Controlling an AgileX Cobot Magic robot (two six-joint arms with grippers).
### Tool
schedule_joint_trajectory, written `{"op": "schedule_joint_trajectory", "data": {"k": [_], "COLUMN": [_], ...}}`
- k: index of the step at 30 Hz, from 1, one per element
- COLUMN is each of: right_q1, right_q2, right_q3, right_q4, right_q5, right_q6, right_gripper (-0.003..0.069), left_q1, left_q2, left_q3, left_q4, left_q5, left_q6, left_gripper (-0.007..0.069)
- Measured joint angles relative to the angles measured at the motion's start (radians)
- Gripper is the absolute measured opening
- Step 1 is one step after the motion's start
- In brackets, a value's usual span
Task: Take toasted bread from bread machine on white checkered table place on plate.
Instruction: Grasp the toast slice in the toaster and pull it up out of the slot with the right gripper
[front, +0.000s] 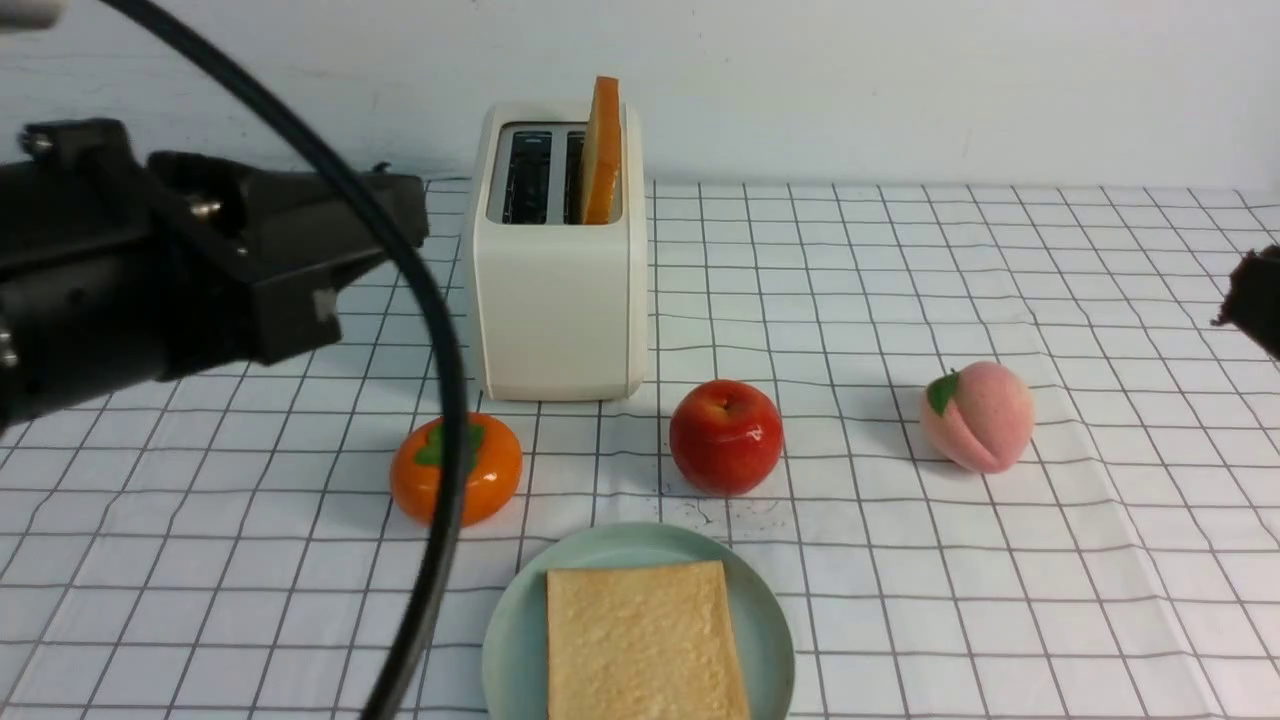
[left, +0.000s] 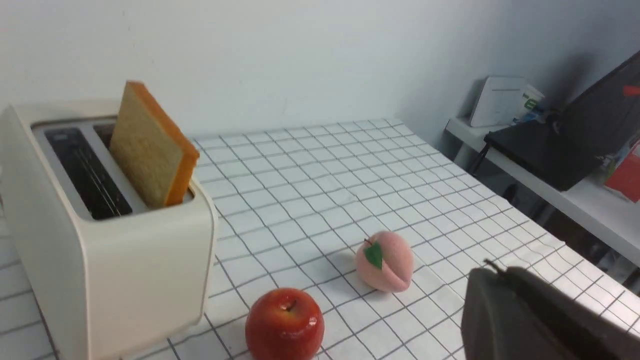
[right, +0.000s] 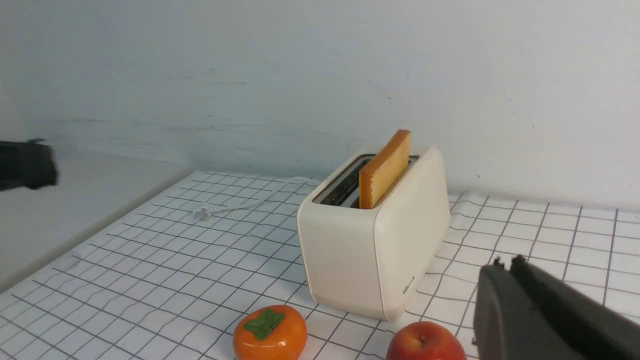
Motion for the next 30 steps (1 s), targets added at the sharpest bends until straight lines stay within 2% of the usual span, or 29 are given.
{"op": "schedule_joint_trajectory", "data": {"k": [6,11,14,16,18,21,23,25,28,29,30], "right_q1": [0.0,0.049,0.179,0.221,0.323,0.379,0.41,0.415,0.415,0.415,0.415], "right_q2": [0.228,0.379,0.523,0.565,0.683,0.769,0.858,0.907,0.997,1.003,1.061], "right_q3": [-0.151,-0.259,-0.359,-0.39,-0.482,-0.554,-0.625,-0.658,-0.737,-0.742,-0.791], "right_q4": [0.0,0.0,0.0,0.0,0.0,0.0,0.0,0.0,0.0,0.0,0.0], "right_q5": [-0.15,-0.171,-0.096,-0.059,0.055,0.159,0.281,0.336,0.375,0.375,0.375], "right_q6": [0.031,0.052,0.049,0.034,-0.021,-0.061,-0.081,-0.082,-0.085,-0.085,-0.085], "right_gripper": [0.0013,0.0013,0.0013,0.0013,0.0016,0.0026,0.0059,0.0094,0.019,0.0197,0.0272], "left_q1": [0.0,0.0,0.0,0.0,0.0,0.0,0.0,0.0,0.0,0.0,0.0], "left_q2": [-0.105,-0.181,-0.263,-0.285,-0.344,-0.374,-0.4,-0.406,-0.406,-0.406,-0.406], "left_q3": [0.0,0.016,0.057,0.071,0.114,0.149,0.197,0.214,0.222,0.222,0.223], "left_q4": [0.079,0.097,0.102,0.103,0.124,0.158,0.194,0.203,0.216,0.216,0.219], "left_q5": [-0.001,0.007,0.011,0.011,0.011,0.013,0.016,0.018,0.018,0.018,0.016], "left_q6": [0.0,0.0,-0.015,-0.027,-0.049,-0.057,-0.061,-0.065,-0.072,-0.072,-0.075], "left_gripper": [-0.0013,-0.0013,-0.0013,-0.0013,-0.0013,-0.0013,-0.0013,-0.0013,-0.0013,-0.0013,-0.0013]}}
